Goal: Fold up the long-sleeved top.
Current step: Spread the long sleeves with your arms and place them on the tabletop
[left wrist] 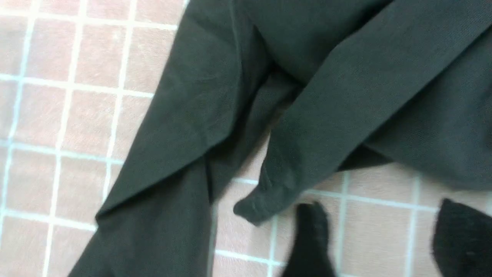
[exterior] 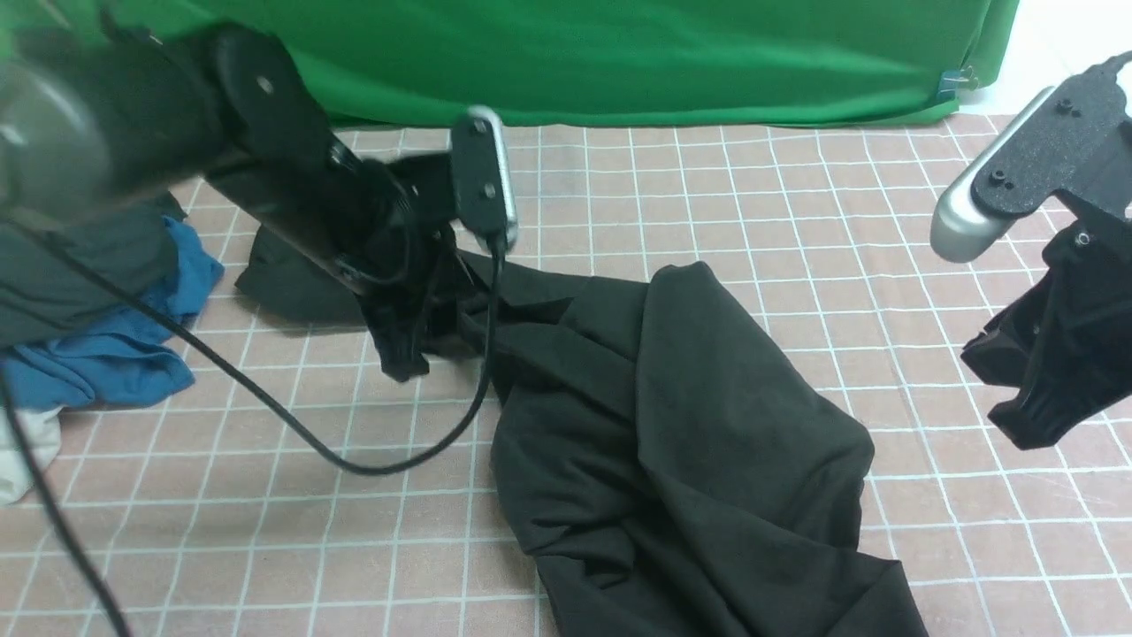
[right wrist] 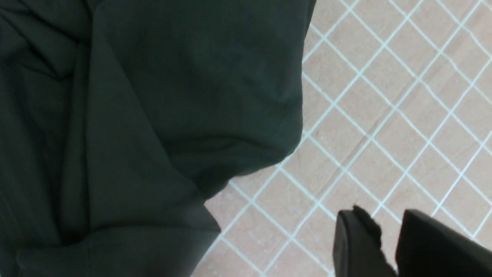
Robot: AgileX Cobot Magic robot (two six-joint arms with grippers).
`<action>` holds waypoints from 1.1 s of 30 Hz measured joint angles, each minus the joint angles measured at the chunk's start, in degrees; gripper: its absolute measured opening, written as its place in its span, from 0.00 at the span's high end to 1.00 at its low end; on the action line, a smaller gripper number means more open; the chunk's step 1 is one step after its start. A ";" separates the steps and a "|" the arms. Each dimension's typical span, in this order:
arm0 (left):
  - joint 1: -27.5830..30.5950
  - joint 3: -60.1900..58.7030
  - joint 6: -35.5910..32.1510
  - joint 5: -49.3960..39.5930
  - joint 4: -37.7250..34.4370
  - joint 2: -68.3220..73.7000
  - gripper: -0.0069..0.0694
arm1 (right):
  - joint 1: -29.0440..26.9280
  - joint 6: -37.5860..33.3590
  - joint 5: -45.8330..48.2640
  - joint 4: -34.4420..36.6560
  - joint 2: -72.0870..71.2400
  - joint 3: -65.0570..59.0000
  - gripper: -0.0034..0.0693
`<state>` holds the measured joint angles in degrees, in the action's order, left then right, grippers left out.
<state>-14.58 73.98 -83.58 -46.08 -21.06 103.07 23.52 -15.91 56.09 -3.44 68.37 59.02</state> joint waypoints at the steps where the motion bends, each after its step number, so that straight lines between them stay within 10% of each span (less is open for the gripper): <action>1: 0.00 0.00 -2.03 0.25 0.00 1.06 0.22 | 0.00 0.00 -0.15 0.00 0.00 0.00 0.69; 10: -0.20 -0.18 -14.22 6.85 -1.72 4.46 0.21 | 0.00 0.01 -1.11 0.00 0.00 -0.01 0.68; 18: -4.58 -0.18 -13.92 10.40 -0.64 6.92 0.64 | 0.00 0.06 -3.74 0.02 0.00 -0.01 0.67; 22: -5.47 -0.18 -2.29 9.39 4.32 7.25 0.86 | 0.00 0.06 -3.85 0.02 0.00 -0.01 0.66; 33: -6.79 -0.18 34.45 -12.48 10.96 -17.13 0.87 | 0.00 10.41 -7.83 3.76 1.08 -0.01 0.55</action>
<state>-21.38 73.79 -49.13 -58.56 -10.10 85.95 23.52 -5.50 48.26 0.31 69.45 59.01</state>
